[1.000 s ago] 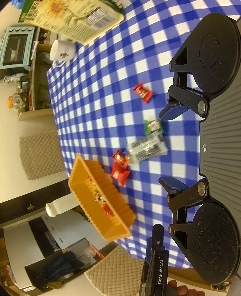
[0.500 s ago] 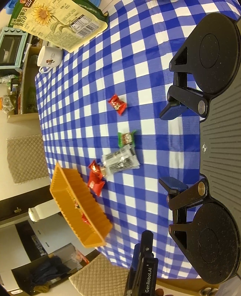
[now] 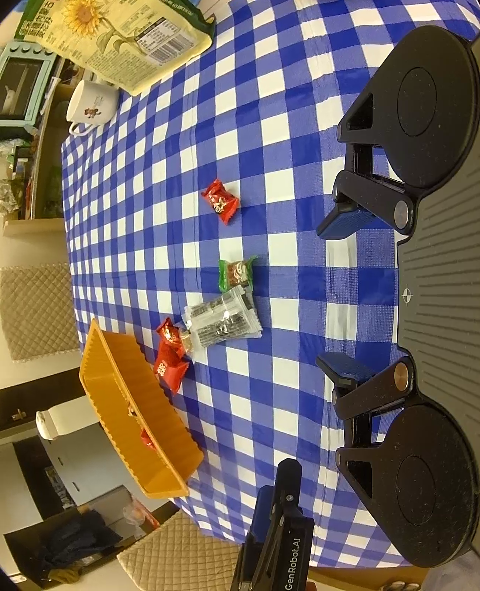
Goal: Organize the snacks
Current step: 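Lift both open tools out of the tray back over the remaining snacks, then lower the right tool onto the clear packet of dark seeds and close it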
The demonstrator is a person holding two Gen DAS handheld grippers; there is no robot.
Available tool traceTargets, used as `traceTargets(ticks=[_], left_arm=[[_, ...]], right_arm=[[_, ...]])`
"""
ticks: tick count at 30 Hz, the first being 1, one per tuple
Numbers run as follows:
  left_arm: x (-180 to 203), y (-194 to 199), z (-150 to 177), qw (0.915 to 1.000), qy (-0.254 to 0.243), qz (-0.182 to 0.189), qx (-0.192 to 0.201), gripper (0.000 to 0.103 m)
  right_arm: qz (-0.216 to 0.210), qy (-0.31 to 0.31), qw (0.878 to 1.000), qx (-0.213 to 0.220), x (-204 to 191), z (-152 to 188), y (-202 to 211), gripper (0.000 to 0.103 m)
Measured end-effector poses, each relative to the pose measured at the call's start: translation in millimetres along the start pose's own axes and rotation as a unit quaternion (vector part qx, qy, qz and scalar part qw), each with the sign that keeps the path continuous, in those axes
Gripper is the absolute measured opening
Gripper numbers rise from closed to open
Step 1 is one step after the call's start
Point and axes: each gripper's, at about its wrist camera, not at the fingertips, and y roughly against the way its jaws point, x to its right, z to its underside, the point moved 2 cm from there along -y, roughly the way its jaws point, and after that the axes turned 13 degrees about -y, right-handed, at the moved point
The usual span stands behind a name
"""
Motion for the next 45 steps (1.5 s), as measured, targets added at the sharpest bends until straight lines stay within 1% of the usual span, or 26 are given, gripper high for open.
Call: traceTargets(ticks=[5,16,23,29,33,41,43,45], left_arm=[[-4.4,-3.5,-2.7,1.0000,0.000,-0.002,0.001,0.051],[-23.0,-20.4,-13.7,0.9996,0.016,-0.017,0.014,0.051],[-31.5,-34.5,-23.0,0.9991,0.028,-0.026,0.019,0.051],[-36.4,-41.1,-29.3,0.9989,0.031,-0.026,0.023,0.051],[-39.2,-45.6,-32.2,0.9990,0.032,-0.025,0.021,0.051],[-43.7,-51.1,-35.9,0.9991,0.031,-0.023,0.020,0.051],[-44.2,-51.5,-37.2,0.9991,0.030,-0.022,0.021,0.051],[-44.4,-51.6,-38.3,0.9991,0.030,-0.021,0.023,0.051]], right_arm=[[-0.004,0.009,1.000,0.000,-6.3,-5.5,-8.0,0.067],[-0.016,0.032,0.999,0.021,-18.6,-29.6,-33.2,0.067],[-0.019,0.071,0.996,0.043,-29.3,-49.2,-53.3,0.067],[-0.014,0.105,0.993,0.046,-38.4,-62.7,-77.3,0.066],[-0.016,0.122,0.992,0.030,-42.8,-67.7,-95.0,0.056],[-0.007,0.139,0.990,0.017,-46.7,-66.2,-115.0,0.053],[-0.005,0.140,0.990,0.015,-47.6,-66.4,-117.7,0.049],[-0.001,0.142,0.990,0.016,-47.3,-66.4,-118.9,0.043]])
